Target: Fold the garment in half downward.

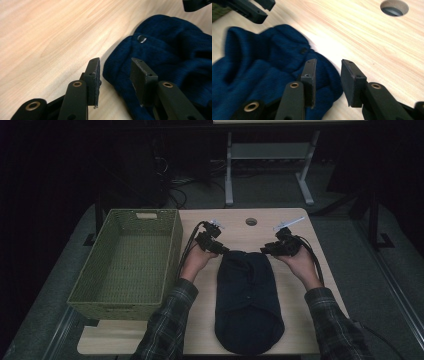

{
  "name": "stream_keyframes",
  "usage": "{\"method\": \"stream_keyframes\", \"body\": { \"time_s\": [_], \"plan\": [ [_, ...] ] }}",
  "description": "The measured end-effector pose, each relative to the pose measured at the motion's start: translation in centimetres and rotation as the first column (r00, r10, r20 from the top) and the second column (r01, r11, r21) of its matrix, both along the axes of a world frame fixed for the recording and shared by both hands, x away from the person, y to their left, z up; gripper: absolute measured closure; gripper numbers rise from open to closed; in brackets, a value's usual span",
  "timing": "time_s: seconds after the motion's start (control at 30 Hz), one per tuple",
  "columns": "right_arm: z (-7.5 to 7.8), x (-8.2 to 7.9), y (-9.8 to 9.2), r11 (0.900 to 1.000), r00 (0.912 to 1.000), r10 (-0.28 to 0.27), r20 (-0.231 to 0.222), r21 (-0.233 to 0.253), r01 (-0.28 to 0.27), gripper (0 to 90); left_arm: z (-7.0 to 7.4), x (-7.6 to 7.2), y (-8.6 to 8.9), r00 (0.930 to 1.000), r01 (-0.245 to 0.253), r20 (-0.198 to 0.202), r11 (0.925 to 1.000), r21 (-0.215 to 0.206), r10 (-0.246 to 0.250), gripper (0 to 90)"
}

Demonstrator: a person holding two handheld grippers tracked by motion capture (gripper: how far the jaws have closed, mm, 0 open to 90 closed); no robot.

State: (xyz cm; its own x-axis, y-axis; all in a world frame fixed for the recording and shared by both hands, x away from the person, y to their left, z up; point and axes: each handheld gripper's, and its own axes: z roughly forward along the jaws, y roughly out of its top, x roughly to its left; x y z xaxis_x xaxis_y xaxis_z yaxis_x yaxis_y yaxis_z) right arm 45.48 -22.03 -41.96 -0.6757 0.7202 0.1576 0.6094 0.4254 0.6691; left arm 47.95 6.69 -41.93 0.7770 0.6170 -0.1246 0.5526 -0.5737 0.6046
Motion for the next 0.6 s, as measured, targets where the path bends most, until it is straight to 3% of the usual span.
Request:
{"method": "stream_keyframes", "body": {
  "time_s": [0.13,0.2,0.37,0.47,0.6],
  "plan": [
    [-1.4,0.9,-0.3,1.000,0.9994,-0.022,-0.026,-0.012,0.022,64.1,-1.6,0.5,-0.4,0.9992,0.000,-0.040,0.9999,0.016,0.001,57.0],
    [-1.9,1.0,-0.6,1.000,0.9990,-0.021,-0.040,-0.008,0.021,63.7,-2.0,0.6,-0.5,0.9990,-0.009,-0.043,0.9999,0.008,0.010,56.7],
    [-3.1,1.0,-1.0,1.000,0.9973,-0.023,-0.070,-0.010,0.023,62.3,-3.1,0.9,-0.7,0.9983,0.003,-0.059,0.9988,0.050,0.000,56.7],
    [-3.8,1.0,-0.6,1.000,0.9970,0.001,-0.078,-0.025,-0.003,61.4,-3.5,0.9,-0.6,0.9977,-0.012,-0.067,0.9996,0.025,0.014,56.9],
    [-4.4,0.8,-0.2,0.999,0.9968,0.017,-0.078,-0.034,-0.020,65.7,-3.6,0.9,-0.6,0.9981,0.007,-0.062,0.9998,0.020,-0.006,61.4]
  ]
}}
